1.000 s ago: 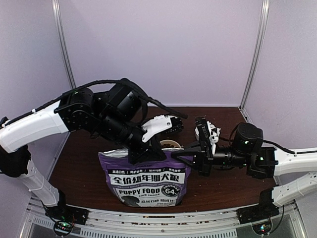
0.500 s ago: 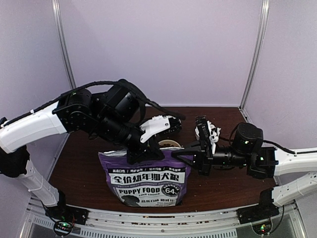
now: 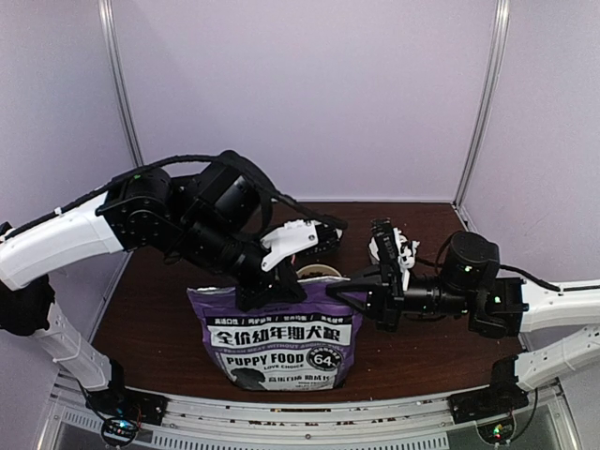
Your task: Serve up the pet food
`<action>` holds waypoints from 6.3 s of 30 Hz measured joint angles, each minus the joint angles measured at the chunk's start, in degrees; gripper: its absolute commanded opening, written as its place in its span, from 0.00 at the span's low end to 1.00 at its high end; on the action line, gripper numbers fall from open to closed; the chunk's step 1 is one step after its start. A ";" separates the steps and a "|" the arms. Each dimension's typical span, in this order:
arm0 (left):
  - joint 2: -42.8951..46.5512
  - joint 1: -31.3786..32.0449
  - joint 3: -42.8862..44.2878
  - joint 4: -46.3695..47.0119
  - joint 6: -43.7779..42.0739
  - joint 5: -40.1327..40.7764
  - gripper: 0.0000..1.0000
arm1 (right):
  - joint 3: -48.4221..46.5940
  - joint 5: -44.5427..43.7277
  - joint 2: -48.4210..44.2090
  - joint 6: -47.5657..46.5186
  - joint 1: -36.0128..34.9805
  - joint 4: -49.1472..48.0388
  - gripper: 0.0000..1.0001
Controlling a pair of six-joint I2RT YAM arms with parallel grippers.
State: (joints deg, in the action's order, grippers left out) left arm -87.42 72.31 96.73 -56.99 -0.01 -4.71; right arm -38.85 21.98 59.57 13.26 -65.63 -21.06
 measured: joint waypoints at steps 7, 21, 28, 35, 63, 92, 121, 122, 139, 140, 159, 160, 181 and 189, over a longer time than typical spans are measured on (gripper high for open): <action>0.28 0.00 -0.35 0.26 -0.20 0.00 0.13 | 0.00 -0.11 0.00 -0.02 0.04 0.02 0.00; 0.96 -0.11 -0.74 -0.61 -0.52 1.03 0.10 | 0.00 -0.57 -0.37 -0.15 0.20 0.55 0.00; 1.70 -0.35 -1.03 -1.53 -0.72 1.84 0.00 | 0.00 -0.81 -0.52 -0.42 0.31 0.74 0.00; 1.75 -0.37 -1.16 -1.36 -0.74 1.92 0.12 | 0.00 -0.83 -0.55 -0.44 0.35 0.76 0.00; 4.22 -1.81 -3.37 -1.77 -0.92 3.23 0.00 | 0.13 -1.38 -1.60 -0.46 0.42 1.92 0.00; 6.86 -4.15 -6.36 -0.92 -1.55 3.43 0.02 | 0.66 -2.56 -2.80 -1.05 0.44 2.51 0.00; 9.44 -6.49 -9.14 -0.28 -2.43 4.13 0.01 | 0.87 -3.10 -3.34 -1.09 0.52 2.71 0.00; 9.53 -6.67 -9.29 -0.26 -2.45 4.17 0.00 | 0.87 -3.19 -3.37 -1.09 0.52 2.75 0.00; 10.73 -8.48 -10.78 0.02 -3.37 4.17 0.00 | 0.92 -3.85 -3.45 -1.11 0.68 2.84 0.00; 10.82 -8.50 -10.88 0.13 -3.39 4.11 0.01 | 0.90 -3.87 -3.45 -1.11 0.68 2.84 0.00; 12.44 -10.60 -12.59 0.13 -3.50 3.93 0.08 | 0.98 -4.07 -3.65 -1.11 0.76 2.93 0.00; 12.68 -11.02 -12.83 0.00 -3.50 3.96 0.04 | 0.98 -4.07 -3.65 -1.11 0.79 2.93 0.00; 14.47 -12.72 -14.88 -0.11 -3.56 3.85 0.00 | 0.98 -4.09 -3.65 -1.07 1.05 3.02 0.00; 15.17 -13.33 -15.50 -0.26 -3.52 3.96 0.07 | 0.98 -4.09 -3.67 -1.07 1.05 3.04 0.00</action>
State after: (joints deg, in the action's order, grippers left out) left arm -72.25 58.98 81.23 -57.25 -3.53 -0.75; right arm -37.87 17.89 55.90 12.19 -64.58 -18.02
